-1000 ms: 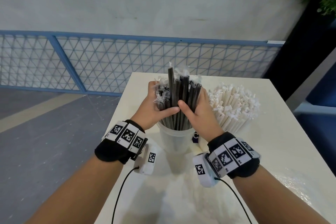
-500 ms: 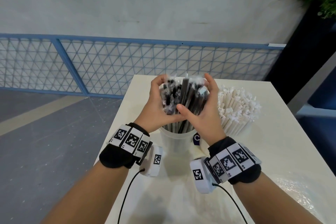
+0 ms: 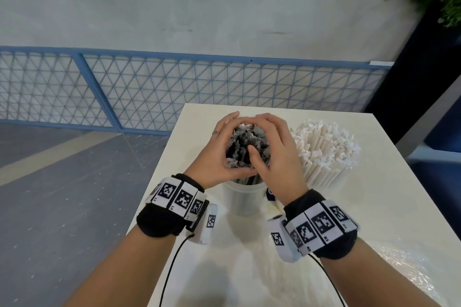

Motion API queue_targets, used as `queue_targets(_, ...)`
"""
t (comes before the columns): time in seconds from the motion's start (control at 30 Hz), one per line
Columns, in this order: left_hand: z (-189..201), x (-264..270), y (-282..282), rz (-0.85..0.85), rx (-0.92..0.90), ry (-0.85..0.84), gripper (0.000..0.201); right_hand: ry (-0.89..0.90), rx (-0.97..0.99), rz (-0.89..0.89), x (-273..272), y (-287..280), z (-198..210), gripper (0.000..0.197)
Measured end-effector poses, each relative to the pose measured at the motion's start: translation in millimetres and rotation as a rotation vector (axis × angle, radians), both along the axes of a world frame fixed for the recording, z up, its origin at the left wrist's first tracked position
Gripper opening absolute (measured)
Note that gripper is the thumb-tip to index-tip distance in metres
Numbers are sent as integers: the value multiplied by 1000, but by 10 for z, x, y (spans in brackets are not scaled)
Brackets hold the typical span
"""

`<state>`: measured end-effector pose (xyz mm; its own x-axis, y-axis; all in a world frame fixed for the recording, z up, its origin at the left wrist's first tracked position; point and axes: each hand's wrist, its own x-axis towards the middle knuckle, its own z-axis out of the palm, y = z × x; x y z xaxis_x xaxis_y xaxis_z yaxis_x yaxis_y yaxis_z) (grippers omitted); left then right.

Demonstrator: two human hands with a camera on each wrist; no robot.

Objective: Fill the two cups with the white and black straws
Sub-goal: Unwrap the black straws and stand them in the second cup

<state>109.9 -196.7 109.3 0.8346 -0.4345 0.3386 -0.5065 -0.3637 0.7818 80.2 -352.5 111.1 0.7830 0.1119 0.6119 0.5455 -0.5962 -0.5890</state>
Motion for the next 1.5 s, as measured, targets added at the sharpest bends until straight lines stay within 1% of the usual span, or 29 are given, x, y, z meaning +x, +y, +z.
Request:
queue_targets(0.03,4,7,14,-9,8,3,98,-10,-54,-5,20,14,1,33)
queue_targets(0.1,4,5,19,-16,36,40,108,32,-144,-10,53,36,-33,28)
queue_targets(0.13,-3,-2,21,-20,38,79,112,53,-128,-1,57,34,-71,29)
queue_targets(0.2,-36,-3,54,-39,8,157,121,79,-11,-7,39,3,-99,32)
queue_targets(0.23,-74,10,93,-44,-17,196,126,101,60,-18,20,-19,-89,44)
queue_targets(0.27,-106,23,133,-39,-42,238,132,153,132,-11,8,-40,-76,60)
queue_targets(0.33,-156,69,202,-14,-55,325,142,346,247,34,-7,-71,-55,90)
queue_targets(0.37,-179,100,225,-2,-37,367,144,445,288,71,-2,-78,-60,101)
queue_targets(0.43,-188,136,221,5,101,384,145,585,316,158,9,-87,-81,116)
queue_targets(0.5,-185,162,169,39,247,373,142,644,270,218,30,-92,-119,126)
queue_targets(0.53,-172,166,128,74,261,368,138,655,244,237,48,-96,-135,126)
queue_targets(0.57,-170,175,96,102,224,354,133,644,228,242,64,-100,-145,123)
queue_targets(0.67,-167,188,23,142,57,266,107,525,278,185,110,-120,-161,93)
queue_targets(0.73,-140,170,-12,173,-47,267,91,465,341,169,112,-126,-140,79)
queue_targets(0.8,-85,161,-50,202,-170,264,83,409,402,185,119,-124,-93,69)
queue_targets(0.87,-33,160,-70,210,-274,249,79,335,413,190,147,-128,-49,61)
queue_targets(0.93,7,154,-58,187,-347,244,80,265,358,168,154,-129,-11,56)
queue_targets(1.0,74,120,-53,148,-363,203,88,223,311,138,140,-127,17,55)
queue_targets(1.13,244,54,-64,96,-422,147,102,138,320,155,92,-122,139,56)
queue_targets(1.2,301,26,-61,94,-399,106,101,99,309,140,73,-124,195,56)
queue_targets(1.23,314,15,-60,102,-359,65,95,79,284,111,65,-129,207,55)
queue_targets(1.3,301,28,-47,141,-226,-24,81,58,192,44,63,-136,192,53)
queue_targets(1.33,285,43,-39,157,-132,-67,76,75,131,17,72,-137,167,53)
queue_targets(1.4,230,66,-28,168,84,-114,71,177,-9,-25,91,-127,87,56)
queue_targets(1.47,140,86,-25,168,245,-76,65,299,-125,-45,88,-103,-14,59)
queue_targets(1.5,92,87,-28,168,290,-47,63,330,-157,-46,80,-94,-56,60)
